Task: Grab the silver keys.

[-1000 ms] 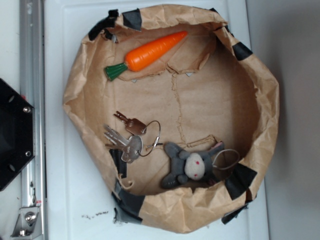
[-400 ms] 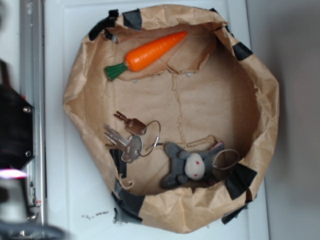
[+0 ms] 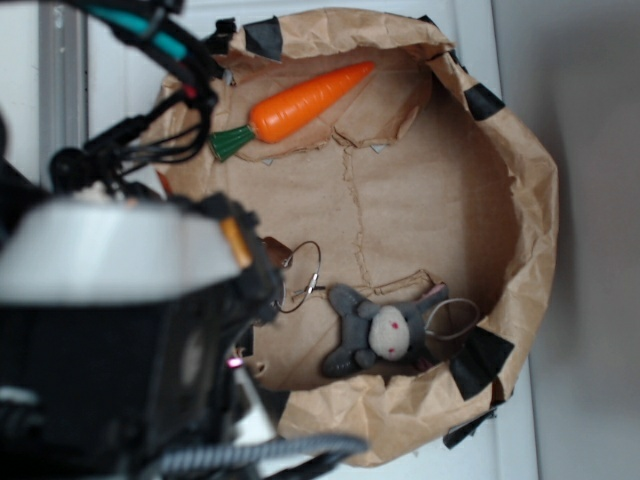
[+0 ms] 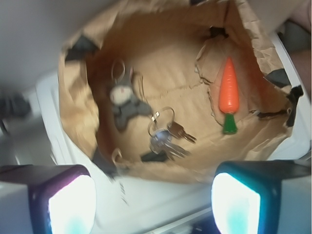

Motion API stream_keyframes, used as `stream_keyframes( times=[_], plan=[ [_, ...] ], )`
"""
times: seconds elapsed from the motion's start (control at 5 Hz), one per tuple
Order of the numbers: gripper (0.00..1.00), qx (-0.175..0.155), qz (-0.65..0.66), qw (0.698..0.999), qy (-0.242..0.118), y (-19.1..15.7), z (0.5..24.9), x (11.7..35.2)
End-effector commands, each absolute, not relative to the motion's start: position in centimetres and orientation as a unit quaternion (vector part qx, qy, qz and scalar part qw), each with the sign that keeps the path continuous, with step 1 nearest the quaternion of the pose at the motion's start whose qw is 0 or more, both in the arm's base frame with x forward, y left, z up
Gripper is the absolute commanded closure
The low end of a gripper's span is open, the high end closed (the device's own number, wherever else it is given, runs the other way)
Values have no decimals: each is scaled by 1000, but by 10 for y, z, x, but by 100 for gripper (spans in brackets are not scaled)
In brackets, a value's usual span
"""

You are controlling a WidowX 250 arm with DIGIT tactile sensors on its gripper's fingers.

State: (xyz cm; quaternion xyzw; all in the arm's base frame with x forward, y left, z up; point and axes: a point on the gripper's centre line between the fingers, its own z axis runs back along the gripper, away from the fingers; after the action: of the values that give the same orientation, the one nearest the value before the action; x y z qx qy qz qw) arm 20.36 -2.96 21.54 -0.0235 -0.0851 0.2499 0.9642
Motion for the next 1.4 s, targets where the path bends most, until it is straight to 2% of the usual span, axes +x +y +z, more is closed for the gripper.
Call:
stream_keyframes(
  times=[0.0,0.2,0.4,0.6,1.2],
  plan=[
    [0,-33,422,897,-130,-2,192,220],
    [0,-9,453,883,-121,12,165,225],
    [0,-3,464,877,-122,23,148,229],
    [0,-1,455,883,-116,25,140,229],
    [0,-1,455,883,-116,25,140,229]
  ],
)
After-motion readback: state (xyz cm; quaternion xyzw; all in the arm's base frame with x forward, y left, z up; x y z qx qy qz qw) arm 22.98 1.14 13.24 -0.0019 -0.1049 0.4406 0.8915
